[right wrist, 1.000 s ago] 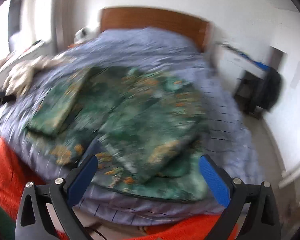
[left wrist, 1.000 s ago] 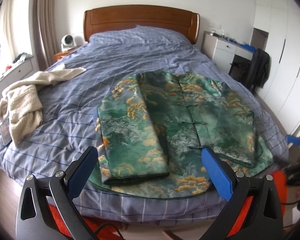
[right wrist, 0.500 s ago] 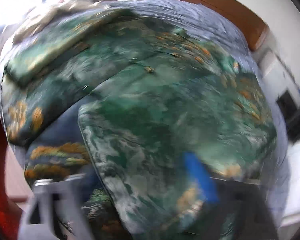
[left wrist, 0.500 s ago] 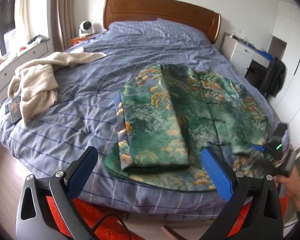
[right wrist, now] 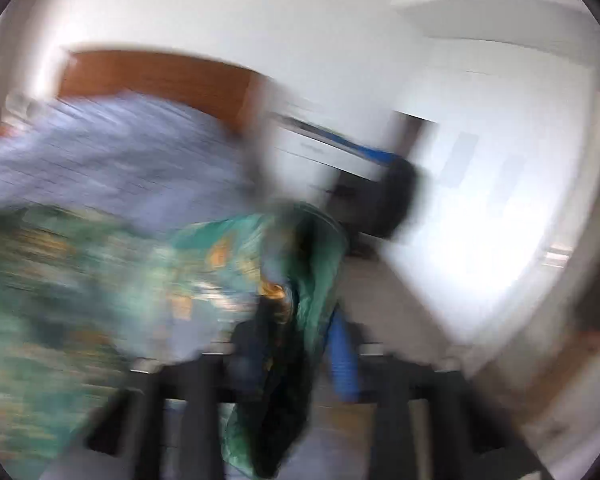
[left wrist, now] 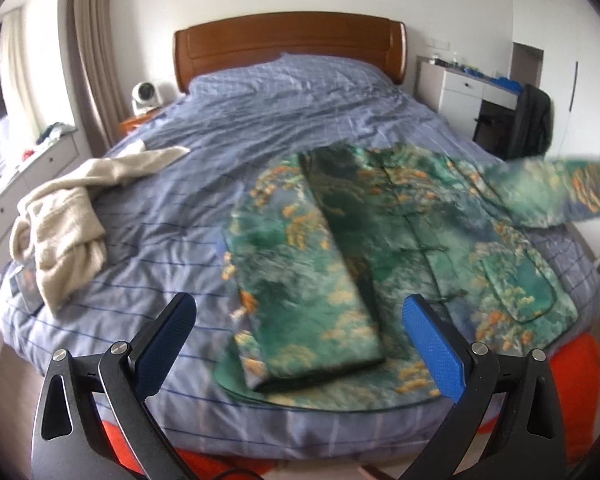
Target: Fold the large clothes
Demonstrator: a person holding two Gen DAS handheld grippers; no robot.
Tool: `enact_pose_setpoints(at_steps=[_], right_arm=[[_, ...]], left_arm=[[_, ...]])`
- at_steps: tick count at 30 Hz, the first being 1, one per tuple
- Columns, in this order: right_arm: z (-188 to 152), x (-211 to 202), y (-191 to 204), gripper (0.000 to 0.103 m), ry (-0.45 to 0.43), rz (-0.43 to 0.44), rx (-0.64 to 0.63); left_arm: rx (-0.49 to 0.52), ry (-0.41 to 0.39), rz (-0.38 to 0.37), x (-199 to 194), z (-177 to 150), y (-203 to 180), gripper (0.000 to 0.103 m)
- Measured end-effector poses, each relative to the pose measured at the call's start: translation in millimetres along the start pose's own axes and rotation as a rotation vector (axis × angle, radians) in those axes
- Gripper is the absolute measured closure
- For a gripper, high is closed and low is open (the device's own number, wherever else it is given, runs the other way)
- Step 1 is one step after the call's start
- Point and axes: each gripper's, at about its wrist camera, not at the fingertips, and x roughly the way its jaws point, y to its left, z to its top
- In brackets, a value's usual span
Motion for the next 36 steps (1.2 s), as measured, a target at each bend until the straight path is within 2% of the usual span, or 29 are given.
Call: enact_pose_setpoints(at_steps=[1,2,4,6,9,10,12,14,17,20,21,22,24,25,27,29,31,33,34,35,36], right_arm=[[-9,12,-18,0.055,0.034,-0.067,0.027],[-17,15,-31,0.055,0.053,-0.086,0.07],[-38,1,-45,0.055,0.055,-0.053,0.184],[-66,-25,-36,0.054,0.044,0.014,0.239],[-107,-63,3,0.053,0.054,0.129,0.247],[-119,-74,21,0.052,0.067,0.176,0.242],[-130,-89,56,0.052,0.089,0.251,0.232],[-138,-106,90,0.052,0.103,0.351,0.218],[-130,-125,131,0.052,0.086,0.464,0.165],[-113,-139,159,0.052,0.053,0.541,0.115],[-106,-141,167,0.052,0.045,0.573,0.105],[-103,-146,172,0.052,0.035,0.589,0.1],[-96,-155,177,0.052,0.015,0.611,0.085],[-93,-161,181,0.052,0.006,0.614,0.075],[-93,-170,186,0.052,-0.005,0.619,0.067],[-91,-172,194,0.052,0.001,0.639,0.068],[-87,-169,199,0.052,0.0,0.656,0.073],[-86,-174,195,0.052,-0.012,0.658,0.078],[-84,-176,192,0.052,-0.018,0.659,0.086],[-82,-174,193,0.052,-0.023,0.66,0.092],[-80,-175,190,0.052,-0.029,0.657,0.098]], left_arm=[[-0.001,0.007,0.013,3,0,5,0.0],[0.001,0.015,0.023,6,-1,10,0.0],[0.017,0.033,0.023,14,-4,16,0.0],[0.063,0.07,0.004,30,-9,17,0.0],[0.169,0.125,-0.045,53,-17,5,0.0],[0.235,0.147,-0.079,64,-21,-5,0.0],[0.321,0.157,-0.124,76,-28,-23,0.0],[0.404,0.184,-0.126,98,-35,-45,0.0],[0.406,0.217,-0.129,126,-36,-63,0.0],[0.384,0.309,-0.096,158,-47,-71,0.002],[0.386,0.323,-0.101,160,-50,-71,0.006],[0.384,0.341,-0.129,160,-56,-70,0.019],[0.364,0.358,-0.189,151,-60,-67,0.054],[0.357,0.357,-0.179,143,-59,-65,0.082],[0.307,0.333,-0.196,125,-44,-53,0.089],[0.219,0.289,-0.218,102,-18,-27,0.091],[0.147,0.207,-0.177,75,15,10,0.09],[0.079,0.114,-0.083,47,46,60,0.089],[0.034,0.059,0.012,32,67,98,0.081],[0.005,0.029,0.078,23,75,122,0.066],[-0.05,-0.023,0.206,10,88,160,0.056]])
